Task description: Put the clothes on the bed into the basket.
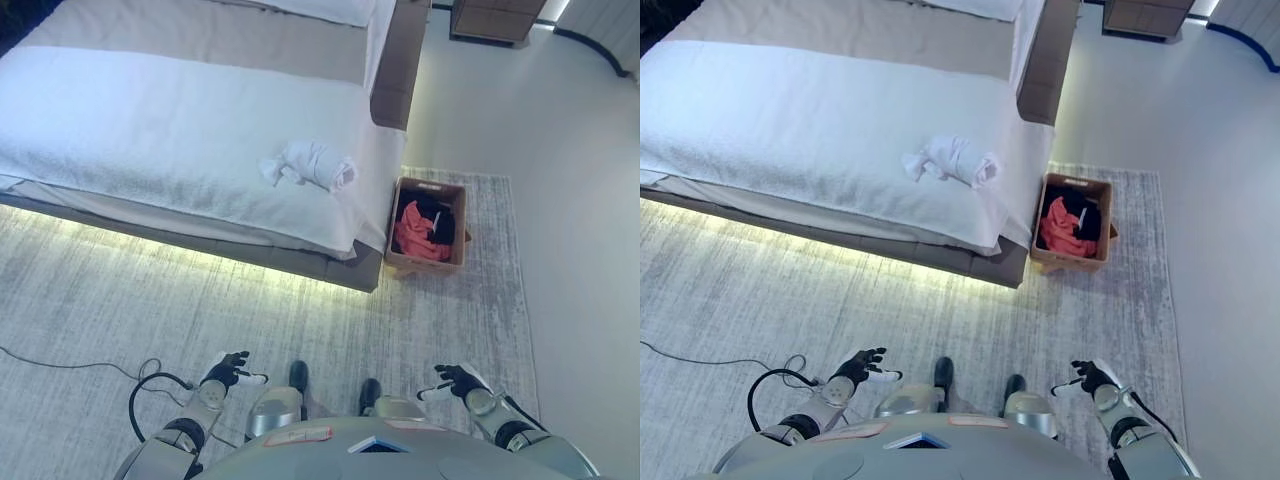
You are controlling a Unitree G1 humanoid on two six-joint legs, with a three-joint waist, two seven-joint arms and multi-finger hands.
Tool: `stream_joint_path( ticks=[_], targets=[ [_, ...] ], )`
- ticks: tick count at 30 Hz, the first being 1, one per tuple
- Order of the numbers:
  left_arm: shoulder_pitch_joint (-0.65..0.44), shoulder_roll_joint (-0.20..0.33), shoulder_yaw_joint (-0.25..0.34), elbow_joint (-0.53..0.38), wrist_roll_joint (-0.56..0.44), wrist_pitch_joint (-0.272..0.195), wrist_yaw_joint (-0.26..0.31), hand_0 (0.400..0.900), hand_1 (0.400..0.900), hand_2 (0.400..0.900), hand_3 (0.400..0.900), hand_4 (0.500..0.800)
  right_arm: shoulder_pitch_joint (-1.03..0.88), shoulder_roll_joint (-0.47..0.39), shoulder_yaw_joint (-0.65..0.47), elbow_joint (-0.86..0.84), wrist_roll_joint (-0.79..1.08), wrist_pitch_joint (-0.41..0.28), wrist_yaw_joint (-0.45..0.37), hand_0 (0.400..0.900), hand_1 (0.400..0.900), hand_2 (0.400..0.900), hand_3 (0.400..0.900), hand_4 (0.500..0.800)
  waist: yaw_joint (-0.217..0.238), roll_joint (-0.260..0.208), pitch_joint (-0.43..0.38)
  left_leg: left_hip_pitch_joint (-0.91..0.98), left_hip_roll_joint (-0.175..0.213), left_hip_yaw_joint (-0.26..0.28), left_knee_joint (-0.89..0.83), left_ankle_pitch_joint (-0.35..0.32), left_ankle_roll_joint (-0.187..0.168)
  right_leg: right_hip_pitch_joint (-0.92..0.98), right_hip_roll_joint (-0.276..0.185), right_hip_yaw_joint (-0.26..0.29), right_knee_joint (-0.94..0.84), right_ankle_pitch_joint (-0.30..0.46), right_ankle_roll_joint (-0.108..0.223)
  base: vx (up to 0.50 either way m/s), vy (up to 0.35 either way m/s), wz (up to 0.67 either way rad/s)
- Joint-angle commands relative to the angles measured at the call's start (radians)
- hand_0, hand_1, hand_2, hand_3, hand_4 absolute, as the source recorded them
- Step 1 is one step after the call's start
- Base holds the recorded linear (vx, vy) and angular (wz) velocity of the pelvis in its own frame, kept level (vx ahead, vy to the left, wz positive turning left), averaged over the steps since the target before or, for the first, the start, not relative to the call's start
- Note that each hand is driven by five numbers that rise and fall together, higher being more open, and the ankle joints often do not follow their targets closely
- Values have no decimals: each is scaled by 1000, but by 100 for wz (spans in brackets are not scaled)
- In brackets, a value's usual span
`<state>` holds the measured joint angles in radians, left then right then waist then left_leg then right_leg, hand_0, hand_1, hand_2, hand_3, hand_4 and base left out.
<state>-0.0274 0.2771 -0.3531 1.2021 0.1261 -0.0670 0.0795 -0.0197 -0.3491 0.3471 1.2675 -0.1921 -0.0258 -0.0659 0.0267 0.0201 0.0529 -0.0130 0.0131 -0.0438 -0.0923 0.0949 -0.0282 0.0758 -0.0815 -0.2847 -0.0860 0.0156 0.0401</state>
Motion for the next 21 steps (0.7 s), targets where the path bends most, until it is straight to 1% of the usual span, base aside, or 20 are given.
stream_joint_path(
  ticks=[1, 9, 11, 15, 18, 21],
  targets=[
    [-53, 4, -7, 39, 56, -19, 16, 900, 900, 900, 900, 800, -20, -36, 14, 30, -4, 2, -16, 900, 900, 900, 900, 800, -15, -5, -13, -8, -42, 17, 5, -83, 23, -24, -36, 36, 74, -62, 58, 0, 0, 0],
    [-41, 0, -12, 61, 83, -13, 7, 900, 900, 900, 900, 800, -21, -38, 16, 33, -12, 1, -13, 900, 900, 900, 900, 800, -21, -2, -20, 7, -34, 35, 5, -89, 18, -7, -30, 48, 39, -50, 58, 10, -13, -11],
    [-41, 1, -15, 57, 96, -12, 17, 900, 900, 900, 900, 800, -17, -39, 15, 40, -14, 2, -13, 900, 900, 900, 900, 800, -22, 0, -19, 9, -29, 41, 5, -88, 14, -3, -25, 52, 28, -48, 55, -13, -47, -11],
    [-49, 3, -6, 34, 83, -11, 44, 900, 900, 900, 900, 800, -11, -35, 12, 51, -9, 2, -24, 900, 900, 900, 900, 800, -19, 0, -14, 12, -18, 40, 5, -83, 6, 3, -10, 57, 12, -49, 46, -10, -79, -5],
    [-56, 2, -14, 13, 81, -13, 49, 900, 900, 900, 900, 800, -12, -37, 13, 52, -5, 1, -29, 900, 900, 900, 900, 800, -19, -3, -5, 14, -5, 41, 5, -76, 1, 4, 4, 69, 5, -50, 37, -13, -115, -15],
    [-61, 1, -10, 2, 66, -9, 55, 900, 900, 900, 900, 800, -15, -40, 13, 53, 3, -2, -32, 900, 900, 900, 900, 800, -17, -5, 8, 15, 10, 40, 5, -63, -7, 2, 20, 79, 4, -53, 26, -18, -142, -13]
  ],
)
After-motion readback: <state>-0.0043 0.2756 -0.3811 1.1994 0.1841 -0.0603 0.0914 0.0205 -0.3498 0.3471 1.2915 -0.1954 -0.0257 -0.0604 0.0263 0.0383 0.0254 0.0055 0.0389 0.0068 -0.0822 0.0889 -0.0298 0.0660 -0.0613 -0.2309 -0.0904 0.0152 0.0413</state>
